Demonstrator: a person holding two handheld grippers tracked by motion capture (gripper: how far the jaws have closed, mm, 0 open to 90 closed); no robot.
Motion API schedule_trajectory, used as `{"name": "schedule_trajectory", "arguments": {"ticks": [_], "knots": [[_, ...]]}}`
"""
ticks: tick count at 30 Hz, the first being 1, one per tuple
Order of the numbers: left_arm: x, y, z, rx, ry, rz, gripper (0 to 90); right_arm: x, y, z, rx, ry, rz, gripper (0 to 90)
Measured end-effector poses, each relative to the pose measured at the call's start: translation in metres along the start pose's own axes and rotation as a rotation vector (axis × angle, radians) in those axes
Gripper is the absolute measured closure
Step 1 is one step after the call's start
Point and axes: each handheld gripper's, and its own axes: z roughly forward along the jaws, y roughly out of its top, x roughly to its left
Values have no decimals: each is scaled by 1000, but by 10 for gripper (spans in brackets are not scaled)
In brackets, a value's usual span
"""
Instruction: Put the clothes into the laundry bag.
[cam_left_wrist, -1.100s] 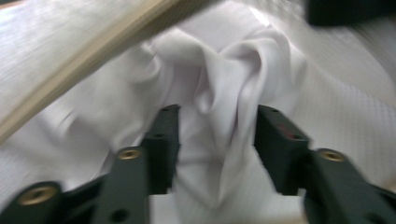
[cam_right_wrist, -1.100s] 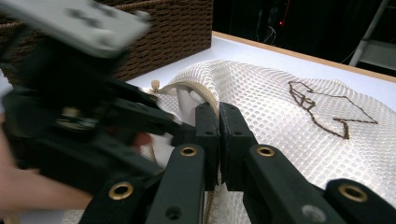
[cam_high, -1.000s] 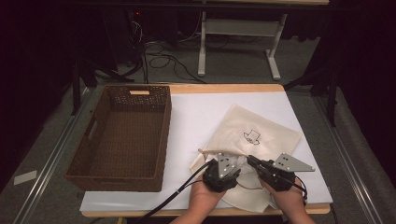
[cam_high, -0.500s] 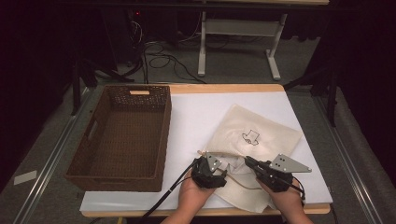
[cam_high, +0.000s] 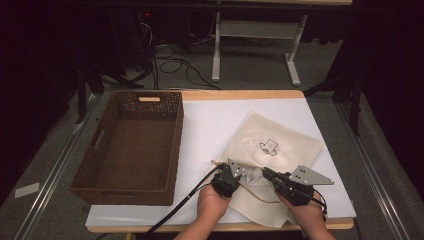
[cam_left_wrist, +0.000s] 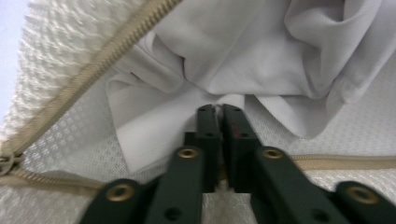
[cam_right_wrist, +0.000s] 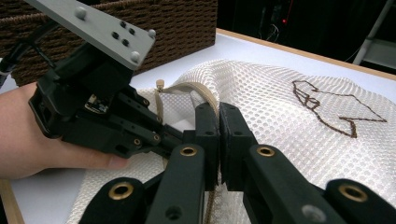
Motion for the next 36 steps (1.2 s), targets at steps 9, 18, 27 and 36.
{"name": "schedule_trajectory", "arguments": {"ticks": [9, 18, 27, 36], "knots": [[-13, 13, 12, -26, -2, 12, 895, -2, 0, 0, -10, -12, 2, 887], [-26, 16, 13, -121, -43, -14, 776, -7, -1, -2, -14, -19, 27, 887], [-24, 4, -14, -179, -72, -19, 592, -5, -1, -1, -10, -17, 21, 887], [-36, 9, -20, -248, -139, -10, 587, -5, -1, -1, -11, -16, 21, 887]]}}
